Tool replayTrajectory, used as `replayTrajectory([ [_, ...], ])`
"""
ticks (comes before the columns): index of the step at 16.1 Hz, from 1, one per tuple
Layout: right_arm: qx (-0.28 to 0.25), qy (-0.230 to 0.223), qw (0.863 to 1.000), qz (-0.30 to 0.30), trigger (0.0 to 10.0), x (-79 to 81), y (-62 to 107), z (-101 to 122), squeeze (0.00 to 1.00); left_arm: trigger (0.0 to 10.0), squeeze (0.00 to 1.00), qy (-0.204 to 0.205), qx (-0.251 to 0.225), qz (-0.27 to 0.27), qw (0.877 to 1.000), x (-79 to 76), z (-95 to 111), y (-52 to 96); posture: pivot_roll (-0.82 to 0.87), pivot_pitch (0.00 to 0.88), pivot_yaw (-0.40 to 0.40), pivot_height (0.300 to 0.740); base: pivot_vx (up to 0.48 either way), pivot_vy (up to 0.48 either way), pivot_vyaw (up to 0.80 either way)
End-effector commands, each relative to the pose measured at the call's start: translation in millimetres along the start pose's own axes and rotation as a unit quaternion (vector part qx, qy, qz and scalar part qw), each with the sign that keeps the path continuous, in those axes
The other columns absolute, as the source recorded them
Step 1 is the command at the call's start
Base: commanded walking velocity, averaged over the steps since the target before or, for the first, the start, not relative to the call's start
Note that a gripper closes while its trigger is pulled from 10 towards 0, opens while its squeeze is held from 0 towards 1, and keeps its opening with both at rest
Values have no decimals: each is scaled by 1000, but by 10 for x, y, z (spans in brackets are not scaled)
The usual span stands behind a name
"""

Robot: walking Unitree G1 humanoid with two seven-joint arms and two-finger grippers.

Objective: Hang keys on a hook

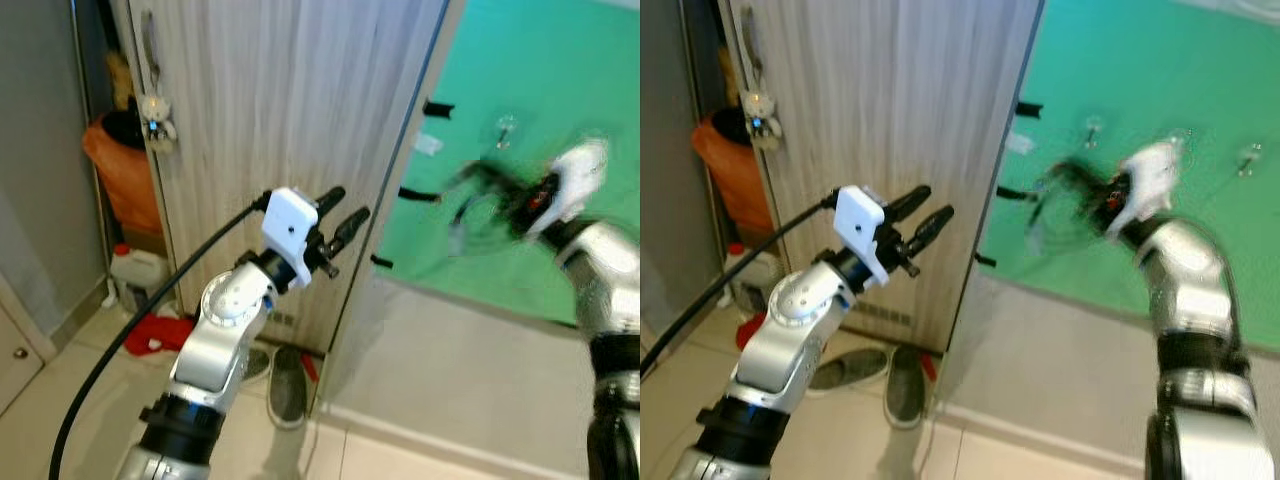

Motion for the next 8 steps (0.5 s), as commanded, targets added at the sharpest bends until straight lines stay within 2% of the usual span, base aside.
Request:
replayTrajectory([
  [1, -27, 12, 998, -59, 0, -247, 22, 167, 0, 10000, 0, 2, 2, -6, 1000, -55, -19, -20, -37, 0, -124, 740, 0, 0, 0],
  [4, -43, -10, 995, -86, 0, -326, 5, 250, 0, 10000, 0, 2, 4, -6, 1000, -55, -23, -17, -34, 0, -123, 740, 0, 0, 0],
  [7, -37, -15, 996, -76, 0, -281, -39, 191, 0, 10000, 0, 1, 4, -5, 1000, -51, -23, -15, -32, 0, -126, 740, 0, 0, 0],
  [8, -22, -24, 998, -55, 0, -214, -30, 114, 0, 10000, 0, 1, 4, -4, 1000, -51, -23, -13, -33, 0, -128, 740, 0, 0, 0],
])
Point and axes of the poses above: a point about 5 cm out from each wrist's last joint towards the gripper, its own y axis pointing back from the gripper into the wrist, its own z axis along the axis of the wrist's last joint, x = y × z, the point moved 6 cm from there along -y, pointing out of the wrist towards the gripper, and after that the axes turned 7 degrees about y, right-handed, at the moved point
